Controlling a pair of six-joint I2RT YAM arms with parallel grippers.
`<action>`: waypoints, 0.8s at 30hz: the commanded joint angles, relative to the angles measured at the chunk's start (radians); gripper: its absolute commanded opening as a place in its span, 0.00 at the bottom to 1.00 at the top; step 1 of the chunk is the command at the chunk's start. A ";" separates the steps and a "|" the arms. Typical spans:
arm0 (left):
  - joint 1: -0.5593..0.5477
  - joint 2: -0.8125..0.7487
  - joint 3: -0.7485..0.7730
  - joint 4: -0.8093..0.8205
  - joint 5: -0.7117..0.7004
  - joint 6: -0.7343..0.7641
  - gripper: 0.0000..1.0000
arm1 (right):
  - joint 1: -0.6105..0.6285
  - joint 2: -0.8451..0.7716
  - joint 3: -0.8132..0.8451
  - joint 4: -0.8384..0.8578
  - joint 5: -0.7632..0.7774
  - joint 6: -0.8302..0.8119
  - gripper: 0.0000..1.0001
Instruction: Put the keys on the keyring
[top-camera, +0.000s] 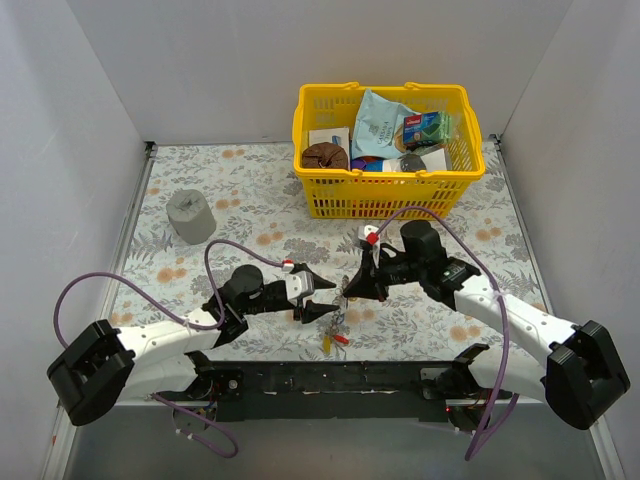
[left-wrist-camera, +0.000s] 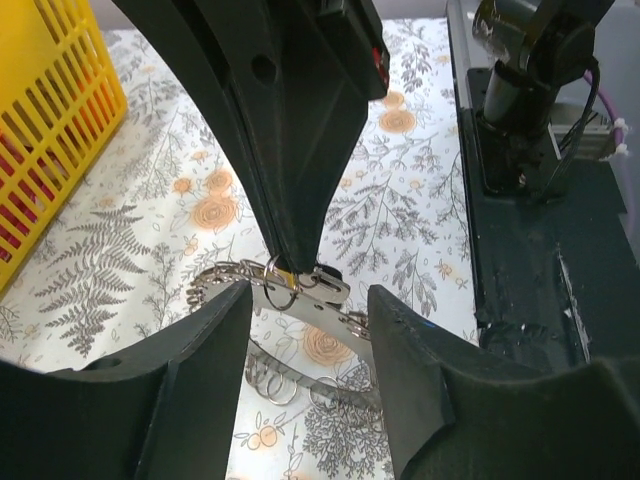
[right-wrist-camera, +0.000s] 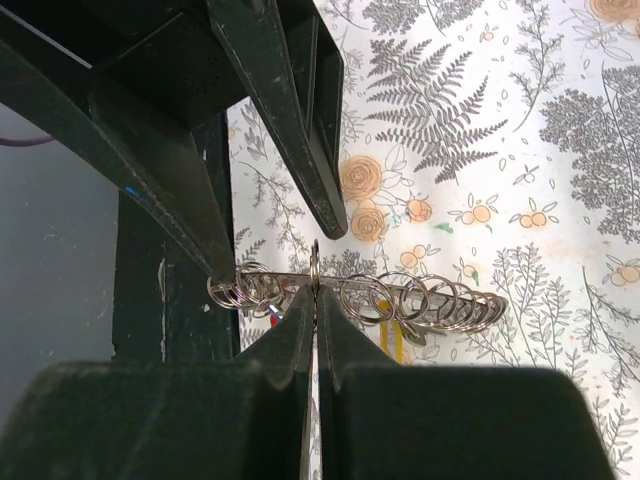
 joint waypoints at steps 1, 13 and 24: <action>-0.001 0.000 0.078 -0.165 0.033 0.086 0.50 | -0.003 0.010 0.100 -0.204 0.045 -0.093 0.01; -0.003 0.081 0.190 -0.245 0.078 0.126 0.50 | -0.003 0.033 0.214 -0.464 0.121 -0.180 0.01; 0.005 0.221 0.240 -0.148 0.167 0.075 0.44 | -0.001 0.076 0.281 -0.625 0.151 -0.219 0.01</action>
